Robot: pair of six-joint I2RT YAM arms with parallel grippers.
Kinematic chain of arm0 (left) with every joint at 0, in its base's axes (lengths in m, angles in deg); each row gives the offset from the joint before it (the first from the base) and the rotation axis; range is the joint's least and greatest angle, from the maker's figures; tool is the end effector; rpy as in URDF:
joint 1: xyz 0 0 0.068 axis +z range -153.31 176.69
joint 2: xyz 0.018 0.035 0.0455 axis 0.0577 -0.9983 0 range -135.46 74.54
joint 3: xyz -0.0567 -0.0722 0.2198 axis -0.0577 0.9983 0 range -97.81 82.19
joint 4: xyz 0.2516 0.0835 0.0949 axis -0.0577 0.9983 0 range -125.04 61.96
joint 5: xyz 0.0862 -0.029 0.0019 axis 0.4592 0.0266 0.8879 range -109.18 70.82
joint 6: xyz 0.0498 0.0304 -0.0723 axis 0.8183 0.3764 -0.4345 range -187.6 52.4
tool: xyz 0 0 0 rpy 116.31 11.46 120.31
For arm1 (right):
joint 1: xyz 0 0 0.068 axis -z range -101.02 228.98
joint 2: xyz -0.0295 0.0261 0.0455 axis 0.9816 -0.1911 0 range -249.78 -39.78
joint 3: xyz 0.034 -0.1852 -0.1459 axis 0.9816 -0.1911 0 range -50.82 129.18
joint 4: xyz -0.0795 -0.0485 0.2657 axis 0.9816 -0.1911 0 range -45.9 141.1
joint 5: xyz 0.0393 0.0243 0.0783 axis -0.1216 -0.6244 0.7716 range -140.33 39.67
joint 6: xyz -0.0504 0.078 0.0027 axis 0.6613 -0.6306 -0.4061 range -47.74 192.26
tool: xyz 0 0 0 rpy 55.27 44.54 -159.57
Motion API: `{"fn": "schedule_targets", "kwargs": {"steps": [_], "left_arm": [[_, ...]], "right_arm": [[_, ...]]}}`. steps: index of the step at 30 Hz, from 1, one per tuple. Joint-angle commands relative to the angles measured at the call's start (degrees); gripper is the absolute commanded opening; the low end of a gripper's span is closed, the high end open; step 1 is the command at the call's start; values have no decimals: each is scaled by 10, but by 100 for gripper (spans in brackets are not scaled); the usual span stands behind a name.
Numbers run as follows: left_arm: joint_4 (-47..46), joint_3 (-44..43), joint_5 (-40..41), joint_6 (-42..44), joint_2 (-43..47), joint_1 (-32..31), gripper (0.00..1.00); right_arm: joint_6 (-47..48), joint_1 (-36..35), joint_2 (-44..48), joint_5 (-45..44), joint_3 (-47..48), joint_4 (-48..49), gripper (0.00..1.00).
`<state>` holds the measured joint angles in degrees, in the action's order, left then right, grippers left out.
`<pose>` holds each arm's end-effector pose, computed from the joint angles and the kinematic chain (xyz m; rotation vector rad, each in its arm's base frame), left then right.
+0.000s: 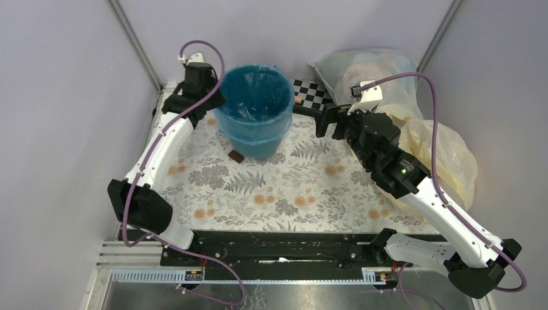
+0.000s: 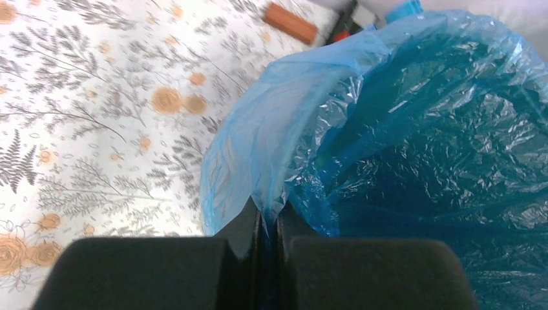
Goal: Put the trash bags into the trash bin
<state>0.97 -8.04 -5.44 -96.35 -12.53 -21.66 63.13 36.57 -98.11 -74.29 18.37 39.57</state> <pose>0.3873 -0.1075 0.3316 -0.3323 2.1082 -0.2282 0.2451 0.1779 0.4150 -0.1331 1.5882 0.3722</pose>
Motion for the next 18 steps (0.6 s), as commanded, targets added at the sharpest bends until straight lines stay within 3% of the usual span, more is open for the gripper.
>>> {"fn": "schedule_targets", "kwargs": {"steps": [1, 6, 18], "left_arm": [[-113, -55, -86, -43, -15, 79, 0], [-142, -78, -147, -73, -53, 156, 0], [-190, -81, -139, -78, -108, 233, 0]], "right_arm": [[-5, 1, 10, -29, -7, 26, 100], [-2, 1, 3, -34, -10, 25, 100], [-7, 1, 12, -98, -62, 66, 100]]}}
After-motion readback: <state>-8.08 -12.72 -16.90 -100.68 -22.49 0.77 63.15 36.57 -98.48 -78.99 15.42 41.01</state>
